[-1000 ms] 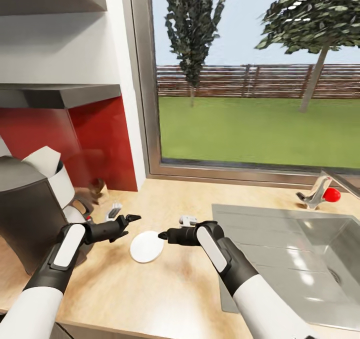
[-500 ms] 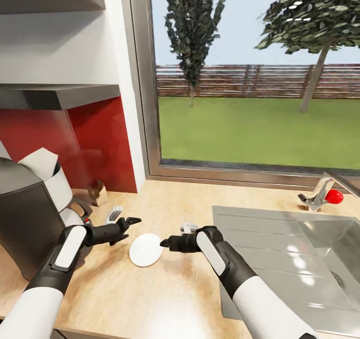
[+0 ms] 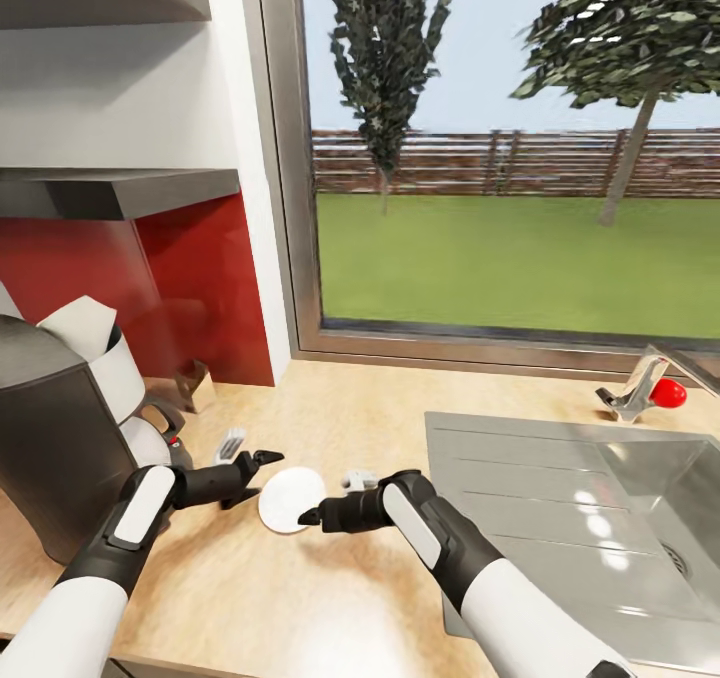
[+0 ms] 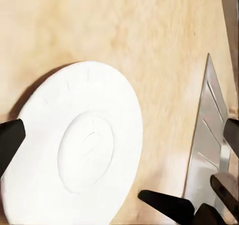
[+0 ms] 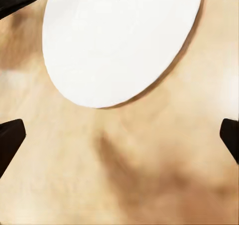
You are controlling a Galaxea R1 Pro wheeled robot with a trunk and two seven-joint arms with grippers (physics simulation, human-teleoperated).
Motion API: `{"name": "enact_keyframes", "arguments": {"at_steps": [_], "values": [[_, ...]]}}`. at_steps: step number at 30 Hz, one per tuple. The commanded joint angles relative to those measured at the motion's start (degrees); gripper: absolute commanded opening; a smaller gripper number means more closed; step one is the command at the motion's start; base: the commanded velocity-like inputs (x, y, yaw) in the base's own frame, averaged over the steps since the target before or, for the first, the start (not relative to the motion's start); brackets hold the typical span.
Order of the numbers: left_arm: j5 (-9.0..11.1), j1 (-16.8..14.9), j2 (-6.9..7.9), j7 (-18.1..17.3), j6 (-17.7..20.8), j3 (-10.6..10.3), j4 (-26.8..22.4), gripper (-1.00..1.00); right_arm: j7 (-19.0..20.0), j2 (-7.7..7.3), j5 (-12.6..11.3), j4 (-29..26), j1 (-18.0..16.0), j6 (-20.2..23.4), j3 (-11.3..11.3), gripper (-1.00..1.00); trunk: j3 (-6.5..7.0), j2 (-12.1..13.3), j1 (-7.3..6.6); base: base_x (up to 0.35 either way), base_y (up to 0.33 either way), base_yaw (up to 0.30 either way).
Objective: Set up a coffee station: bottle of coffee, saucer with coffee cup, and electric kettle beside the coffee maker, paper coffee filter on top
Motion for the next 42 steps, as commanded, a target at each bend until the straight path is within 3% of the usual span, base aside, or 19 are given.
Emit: {"name": "enact_keyframes", "arguments": {"at_steps": [1,24,30,42], "values": [[-0.54,-0.09,-0.01,-0.96,0.28,0.12,0.09,1.00,0.38,0.00,0.46,0.23,-0.02,0.37,0.11,1.00,-0.14,-0.10,0.04,0.000,0.000,0.000],[-0.50,-0.57,-0.73,-3.14,-0.24,-0.50,-0.47,1.00,0.65,0.00,0.47,0.29,-0.02,0.12,0.20,1.00,-0.14,-0.10,0.04,0.000,0.000,0.000],[-1.03,-0.33,0.01,-2.61,-0.30,-0.15,-2.16,1.00,0.65,0.00,0.47,0.26,-0.02,0.12,0.20,1.00,-0.14,-0.10,0.04,0.000,0.000,0.000],[-1.44,-0.05,0.02,-0.84,-0.34,0.01,-4.69,1.00,0.56,0.00,0.47,-0.05,-0.02,0.12,0.20,1.00,-0.14,-0.10,0.04,0.006,0.001,0.000]]}}
